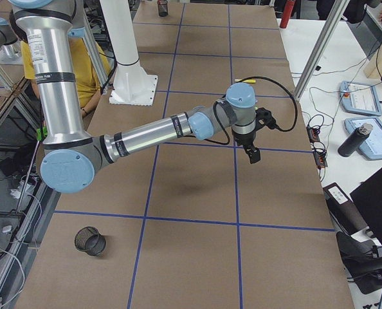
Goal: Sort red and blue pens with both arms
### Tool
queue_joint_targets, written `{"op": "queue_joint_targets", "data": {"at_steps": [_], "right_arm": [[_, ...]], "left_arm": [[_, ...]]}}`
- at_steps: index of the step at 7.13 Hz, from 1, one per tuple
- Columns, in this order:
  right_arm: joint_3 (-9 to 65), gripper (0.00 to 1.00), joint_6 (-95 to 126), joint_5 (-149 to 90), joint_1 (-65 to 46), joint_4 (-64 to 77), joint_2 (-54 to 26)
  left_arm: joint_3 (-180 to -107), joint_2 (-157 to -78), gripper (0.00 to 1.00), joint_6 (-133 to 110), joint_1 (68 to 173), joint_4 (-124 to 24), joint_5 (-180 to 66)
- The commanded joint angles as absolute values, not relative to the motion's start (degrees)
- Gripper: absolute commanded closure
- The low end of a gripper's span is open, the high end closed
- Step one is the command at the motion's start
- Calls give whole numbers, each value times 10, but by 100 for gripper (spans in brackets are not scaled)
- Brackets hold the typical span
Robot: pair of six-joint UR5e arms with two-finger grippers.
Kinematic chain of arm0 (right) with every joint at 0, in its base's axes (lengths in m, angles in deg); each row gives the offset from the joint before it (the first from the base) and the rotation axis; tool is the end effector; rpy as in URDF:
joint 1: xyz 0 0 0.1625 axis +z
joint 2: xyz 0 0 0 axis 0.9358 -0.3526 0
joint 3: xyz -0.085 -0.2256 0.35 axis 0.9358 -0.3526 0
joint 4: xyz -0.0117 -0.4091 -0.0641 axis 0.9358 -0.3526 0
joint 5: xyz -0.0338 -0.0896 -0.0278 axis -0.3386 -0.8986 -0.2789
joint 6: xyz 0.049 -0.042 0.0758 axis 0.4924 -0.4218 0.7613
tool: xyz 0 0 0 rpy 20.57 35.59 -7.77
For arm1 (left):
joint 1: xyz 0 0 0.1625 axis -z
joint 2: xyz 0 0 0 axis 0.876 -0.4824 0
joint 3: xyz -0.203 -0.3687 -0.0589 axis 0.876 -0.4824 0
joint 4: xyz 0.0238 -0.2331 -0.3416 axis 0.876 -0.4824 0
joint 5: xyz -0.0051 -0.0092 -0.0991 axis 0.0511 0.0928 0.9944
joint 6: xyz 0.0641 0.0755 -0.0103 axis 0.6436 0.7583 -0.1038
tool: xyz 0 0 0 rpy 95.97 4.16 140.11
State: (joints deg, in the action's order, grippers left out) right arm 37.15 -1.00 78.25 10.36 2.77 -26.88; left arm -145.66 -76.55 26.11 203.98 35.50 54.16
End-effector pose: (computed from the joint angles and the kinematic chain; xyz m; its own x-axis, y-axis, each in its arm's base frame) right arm -0.0310 -0.5534 0.4688 0.6882 -0.4537 0.5662 0.1598 0.8560 0.4916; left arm -0.1734 -0.0490 0.7950 -0.0075 -0.8533 -0.5213 0.1949 0.5101 -0.8377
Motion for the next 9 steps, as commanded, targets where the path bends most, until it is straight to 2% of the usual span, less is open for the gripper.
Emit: {"op": "queue_joint_targets", "data": {"at_steps": [1, 4, 9], "right_arm": [[368, 0, -9, 783, 104, 27, -270], [368, 0, -9, 784, 104, 26, -272], [366, 0, 19, 786, 103, 27, -269]], "left_arm": [[-1497, -768, 0, 264, 2036, 260, 544], [-1595, -768, 0, 271, 1965, 186, 544], [-1622, -770, 0, 121, 1723, -139, 543]]}}
